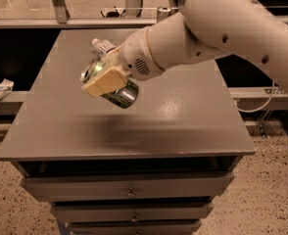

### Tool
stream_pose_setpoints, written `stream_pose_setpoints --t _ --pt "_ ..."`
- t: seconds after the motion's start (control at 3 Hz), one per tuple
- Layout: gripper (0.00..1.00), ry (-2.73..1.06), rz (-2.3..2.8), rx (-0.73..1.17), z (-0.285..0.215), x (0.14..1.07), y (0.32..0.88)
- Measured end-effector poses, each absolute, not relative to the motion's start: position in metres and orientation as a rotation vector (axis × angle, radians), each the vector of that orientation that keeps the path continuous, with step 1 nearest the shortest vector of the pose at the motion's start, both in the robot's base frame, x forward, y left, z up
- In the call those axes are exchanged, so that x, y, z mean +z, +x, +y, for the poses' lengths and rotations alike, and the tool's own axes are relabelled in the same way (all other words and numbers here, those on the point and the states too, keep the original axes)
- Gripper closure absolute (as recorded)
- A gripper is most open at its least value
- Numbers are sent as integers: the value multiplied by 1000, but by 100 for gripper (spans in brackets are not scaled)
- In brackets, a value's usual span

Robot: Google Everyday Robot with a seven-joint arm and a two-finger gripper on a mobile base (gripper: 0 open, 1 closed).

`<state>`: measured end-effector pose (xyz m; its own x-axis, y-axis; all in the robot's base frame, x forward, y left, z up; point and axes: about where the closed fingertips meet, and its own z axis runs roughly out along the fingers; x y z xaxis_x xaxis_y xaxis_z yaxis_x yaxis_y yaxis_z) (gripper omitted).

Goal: Place green can upright

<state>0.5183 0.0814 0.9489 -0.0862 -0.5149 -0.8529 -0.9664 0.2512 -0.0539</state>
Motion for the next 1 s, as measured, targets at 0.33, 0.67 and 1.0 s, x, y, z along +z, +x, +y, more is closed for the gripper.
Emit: stream_pose_setpoints --t 0.33,0.67,1.0 --pt "100 -1339 1716 717 72 960 512" --pt "100 -1331 1706 722 75 961 511" --pt "100 -1211 1599 804 107 961 513"
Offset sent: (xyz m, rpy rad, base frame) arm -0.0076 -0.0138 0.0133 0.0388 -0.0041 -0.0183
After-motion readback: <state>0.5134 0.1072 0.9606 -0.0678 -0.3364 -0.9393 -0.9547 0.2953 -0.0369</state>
